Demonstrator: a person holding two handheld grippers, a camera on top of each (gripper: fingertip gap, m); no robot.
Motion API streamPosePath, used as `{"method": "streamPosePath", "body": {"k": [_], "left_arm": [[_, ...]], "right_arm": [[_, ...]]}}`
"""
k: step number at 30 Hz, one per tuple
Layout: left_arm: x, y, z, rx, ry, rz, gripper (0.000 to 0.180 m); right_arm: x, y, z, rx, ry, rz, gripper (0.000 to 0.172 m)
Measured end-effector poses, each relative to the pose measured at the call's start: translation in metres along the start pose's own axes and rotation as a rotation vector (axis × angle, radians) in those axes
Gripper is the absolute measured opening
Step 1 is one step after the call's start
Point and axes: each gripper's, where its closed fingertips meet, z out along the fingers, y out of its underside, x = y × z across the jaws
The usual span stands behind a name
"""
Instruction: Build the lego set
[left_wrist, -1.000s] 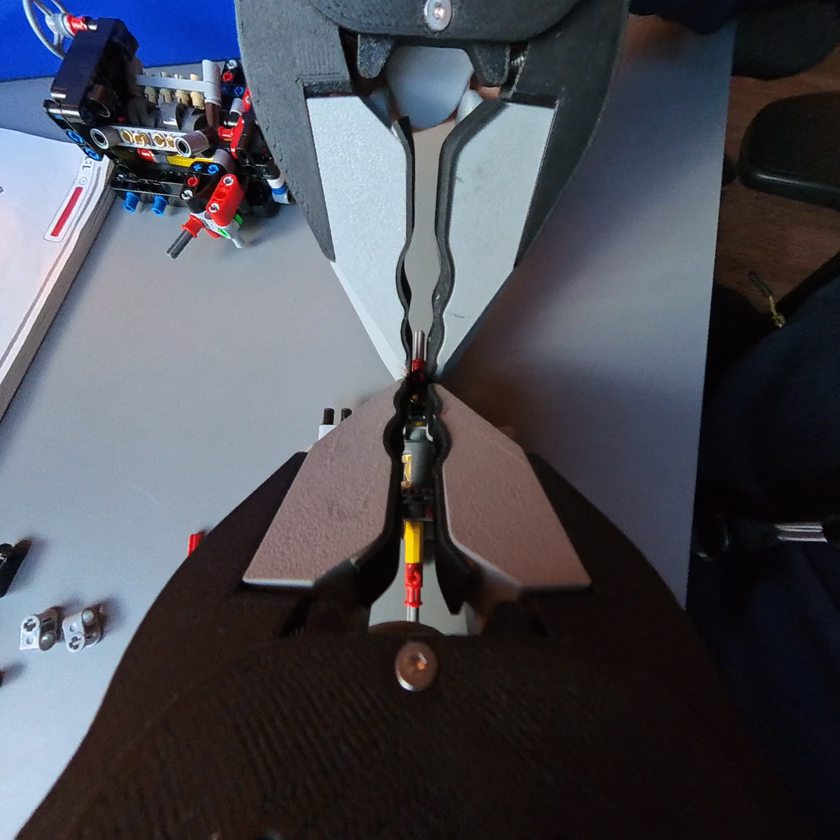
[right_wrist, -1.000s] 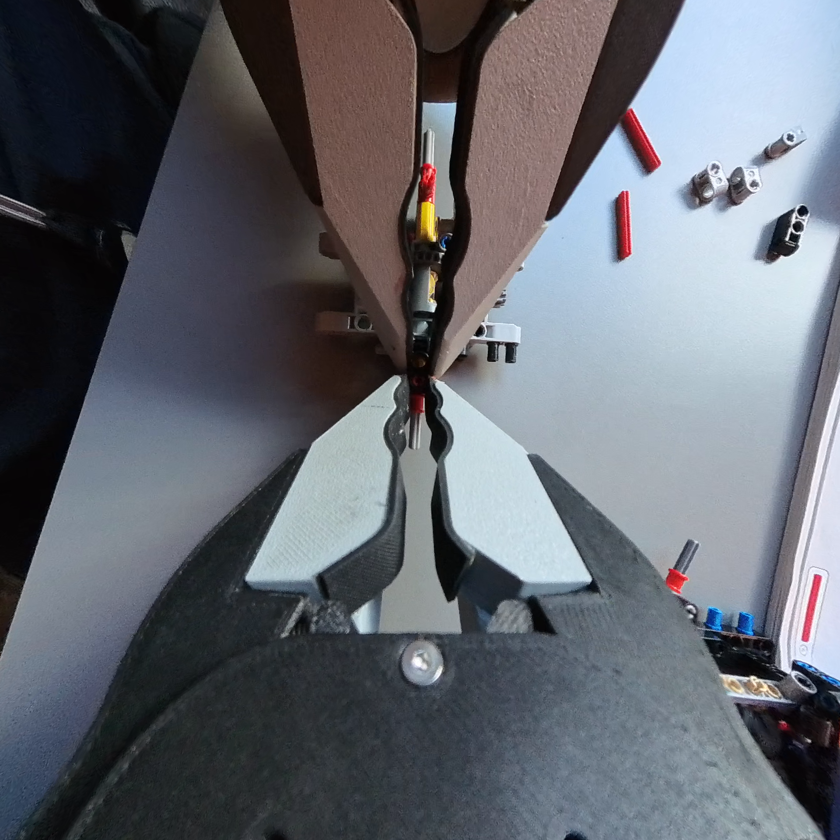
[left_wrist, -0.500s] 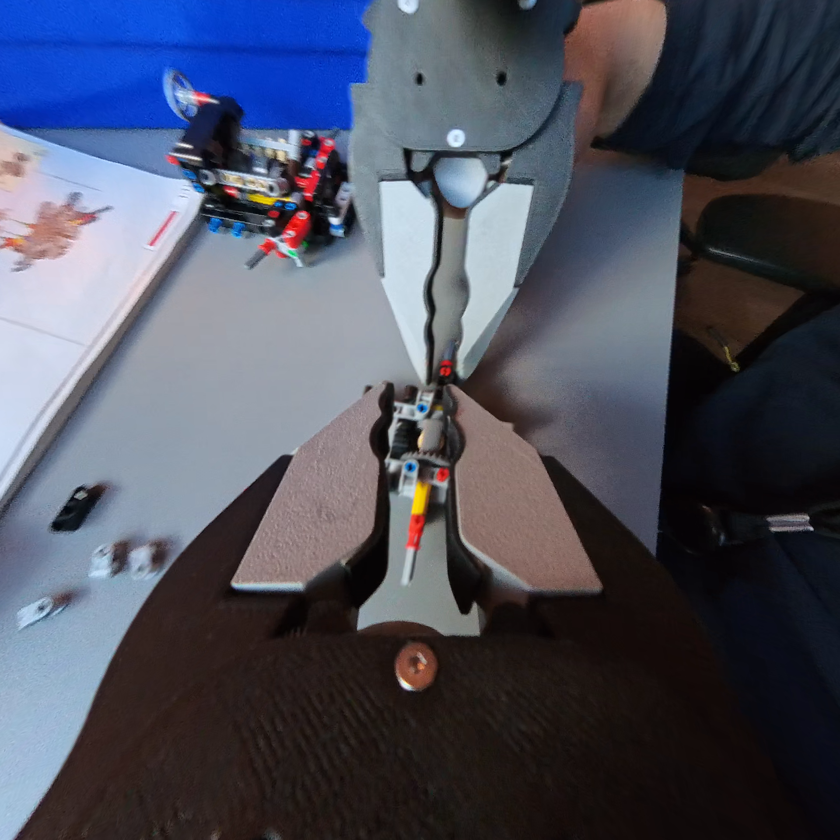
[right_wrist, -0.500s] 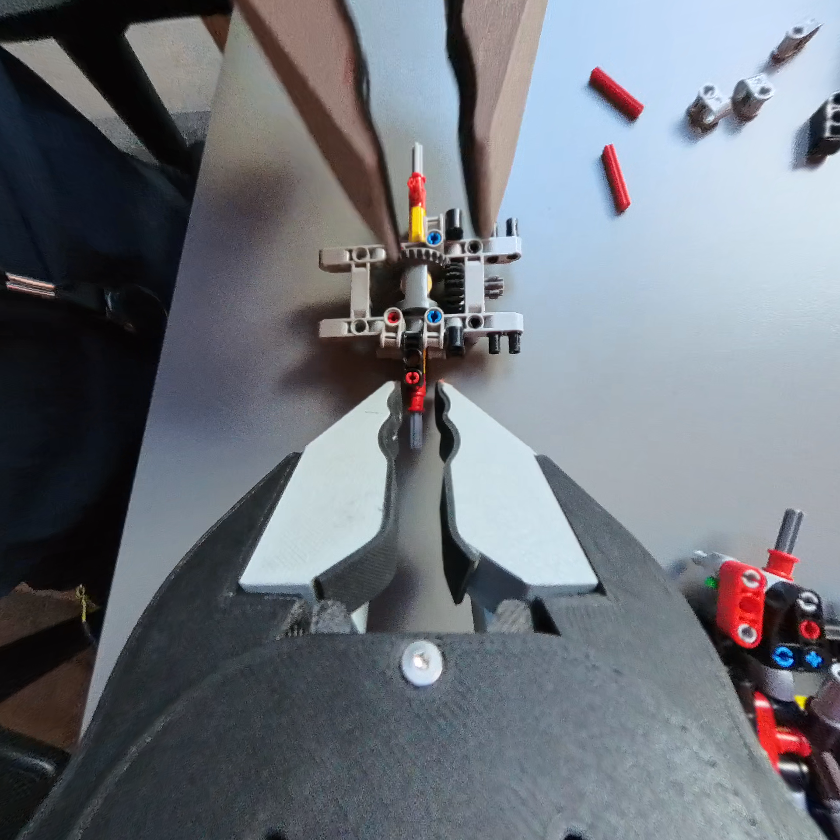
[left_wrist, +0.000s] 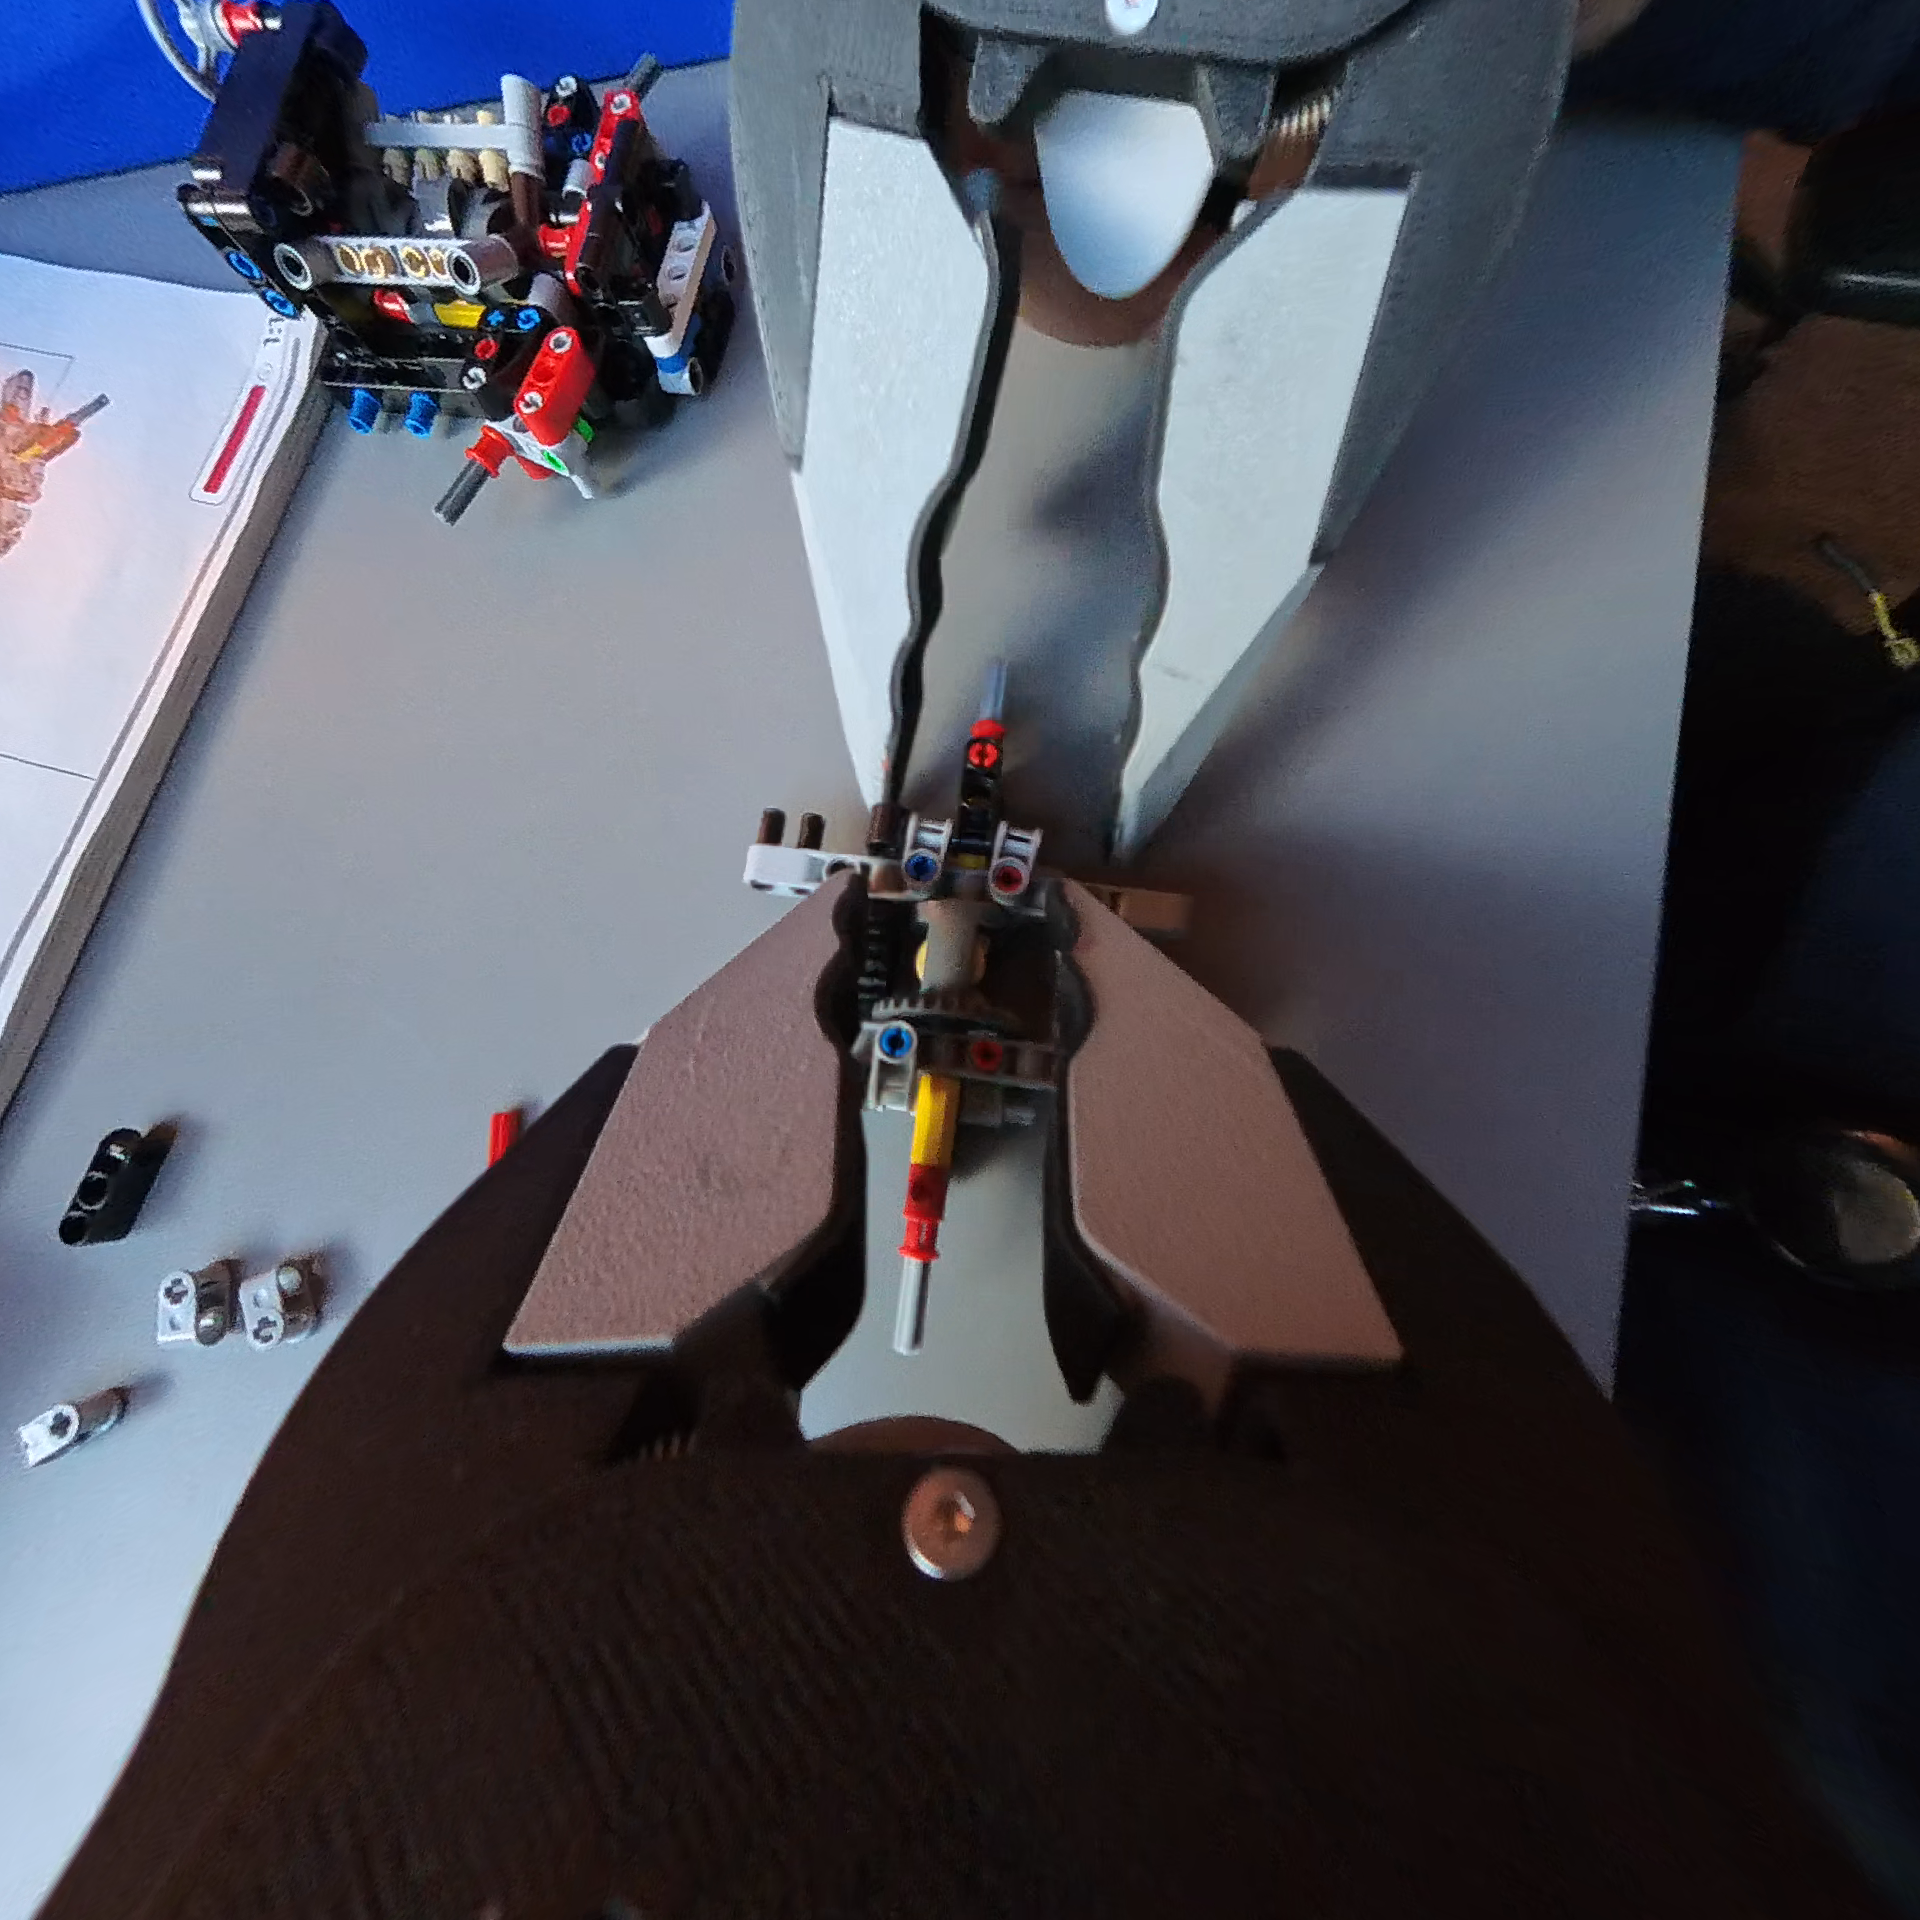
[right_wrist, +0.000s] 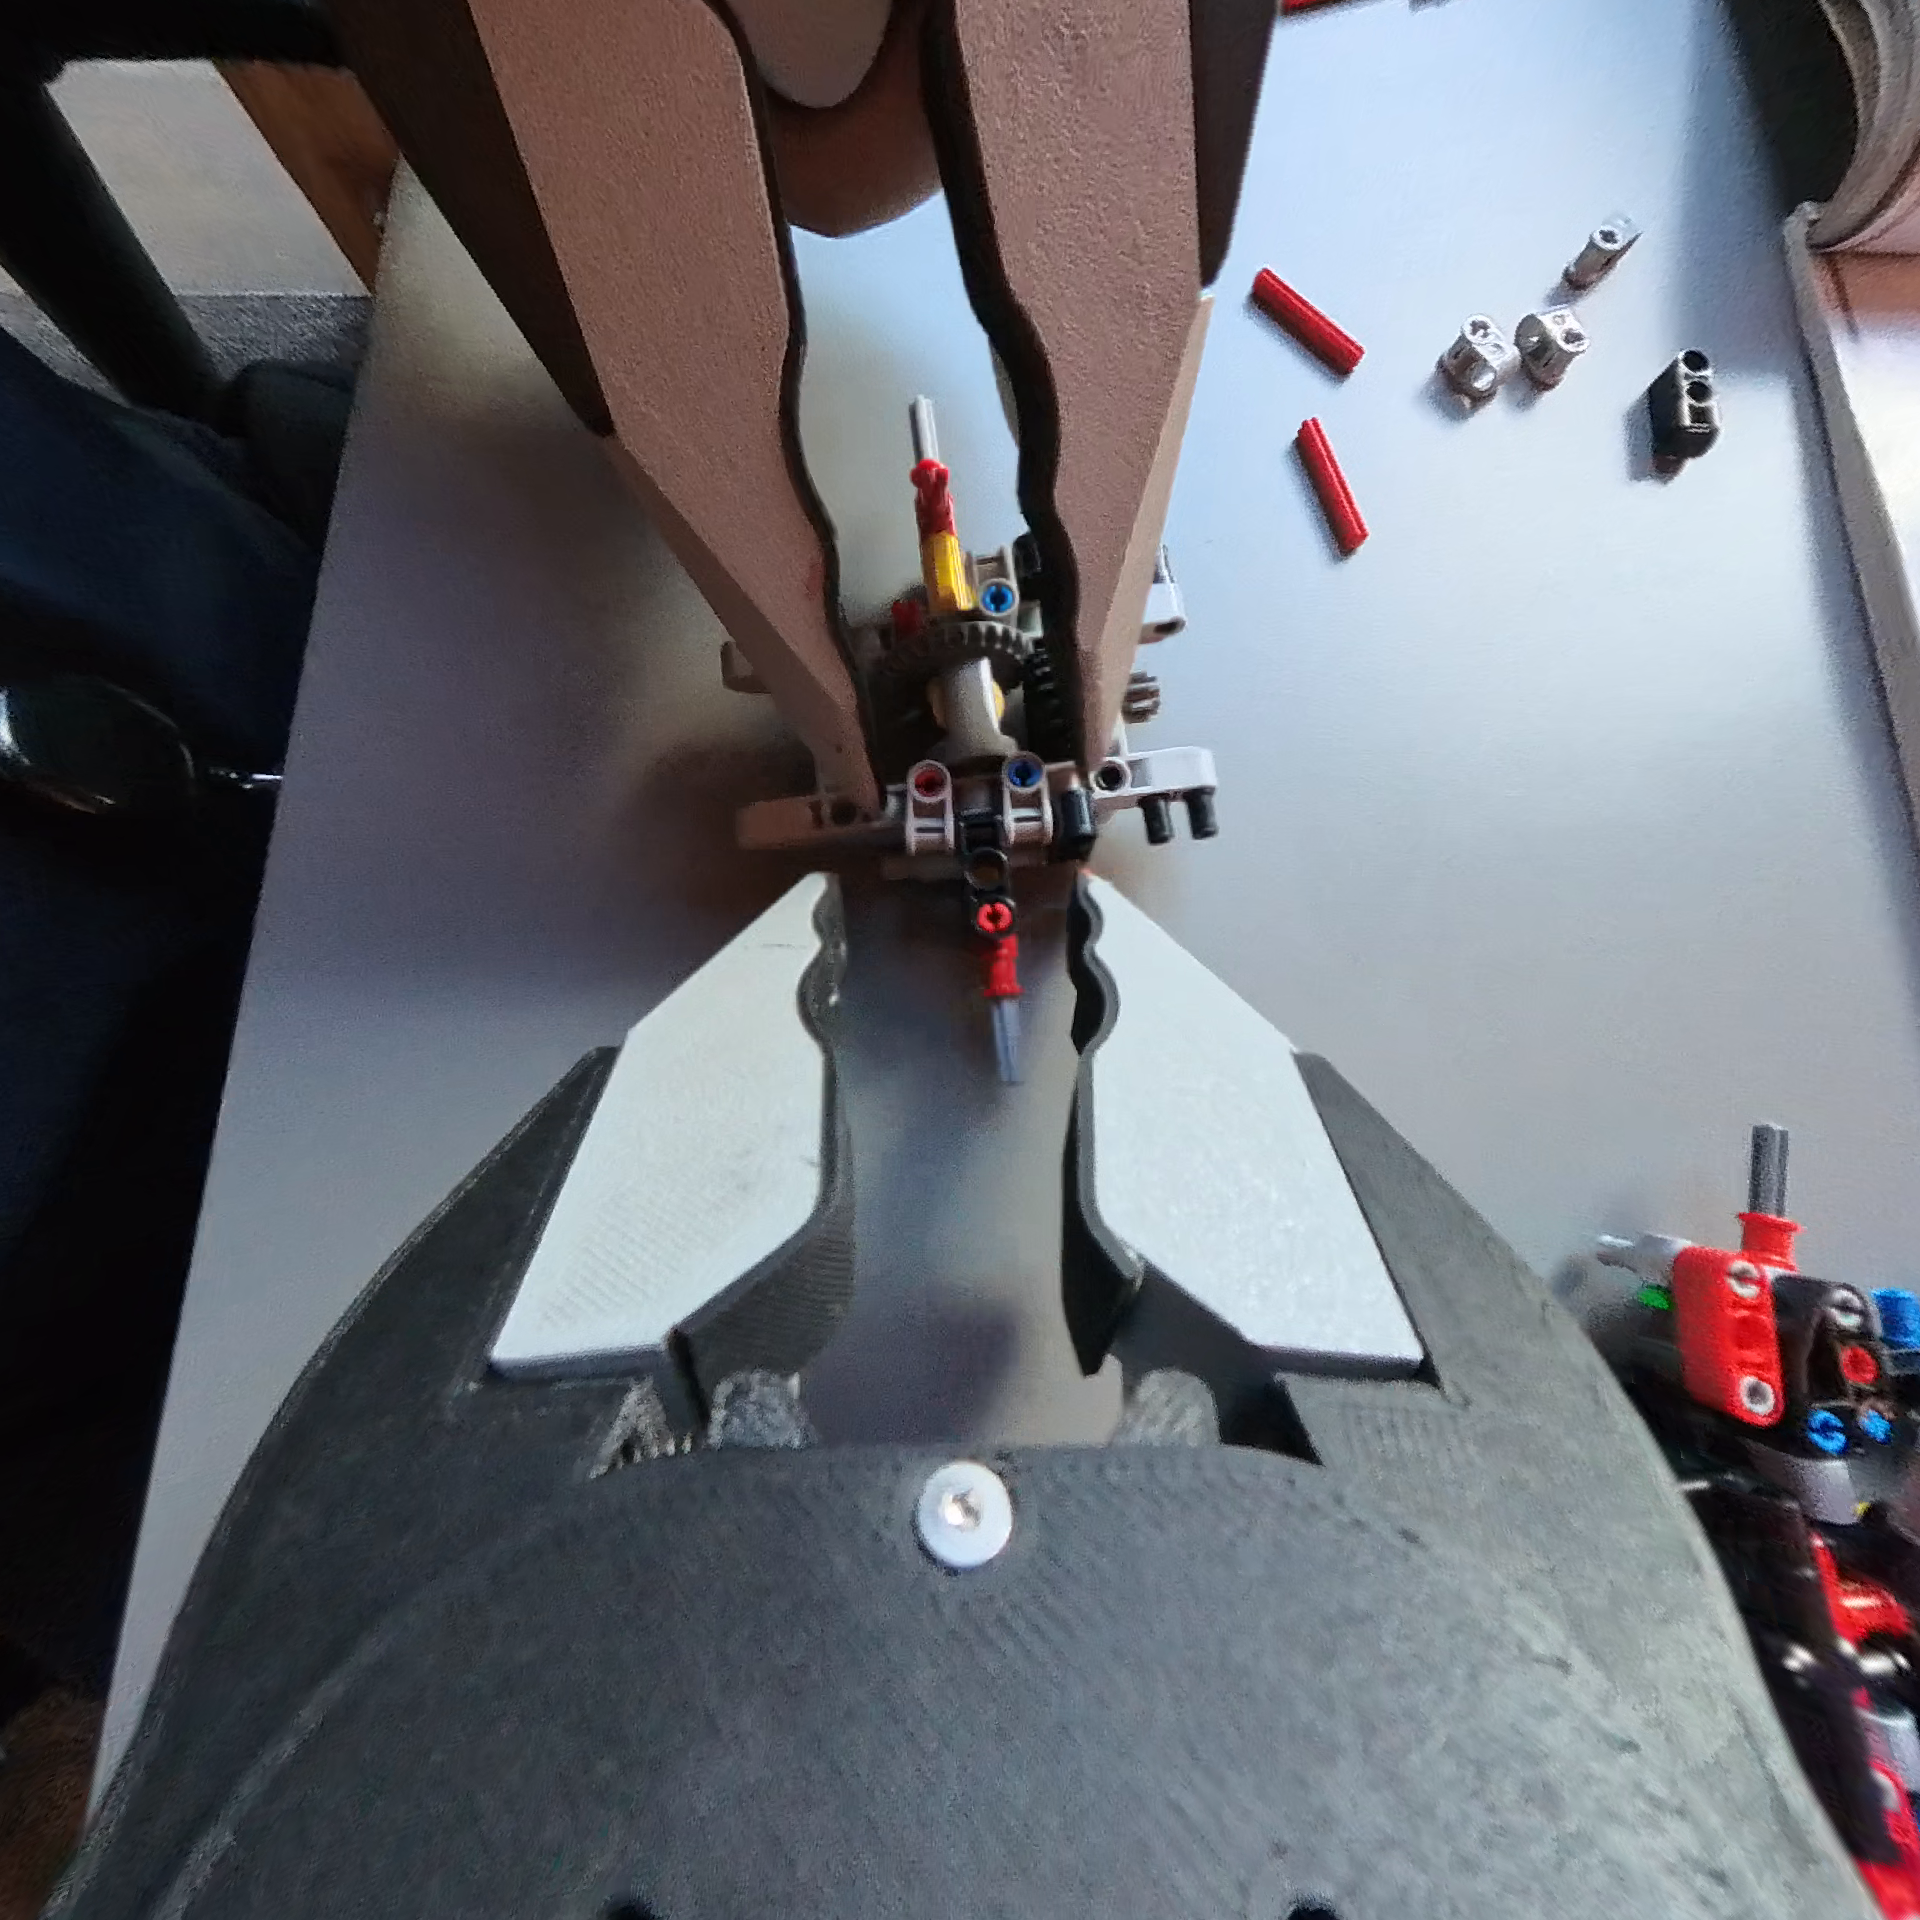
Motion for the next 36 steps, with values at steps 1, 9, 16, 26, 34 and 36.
{"method": "streamPosePath", "body": {"k": [1,9,16,26,34,36], "left_arm": [[0.0,-0.001,0.001,0.005,0.001,0.002,0.029],[0.0,-0.003,0.003,0.058,0.021,0.011,0.029],[-0.001,-0.002,0.003,0.087,0.048,0.049,0.025],[-0.006,-0.005,0.004,0.135,0.082,0.059,0.021],[-0.004,-0.003,0.003,0.162,0.117,0.11,0.021],[-0.004,-0.003,0.003,0.162,0.12,0.107,0.021]], "right_arm": [[0.0,0.0,0.002,0.005,0.002,-0.002,0.034],[0.0,-0.007,-0.002,0.068,-0.011,0.004,0.026],[0.014,-0.005,-0.001,0.083,0.031,-0.008,0.031],[0.015,-0.012,-0.003,0.126,-0.001,0.009,0.031],[0.014,-0.011,-0.002,0.11,0.049,-0.073,0.029],[0.014,-0.011,-0.002,0.109,0.039,-0.062,0.029]]}}
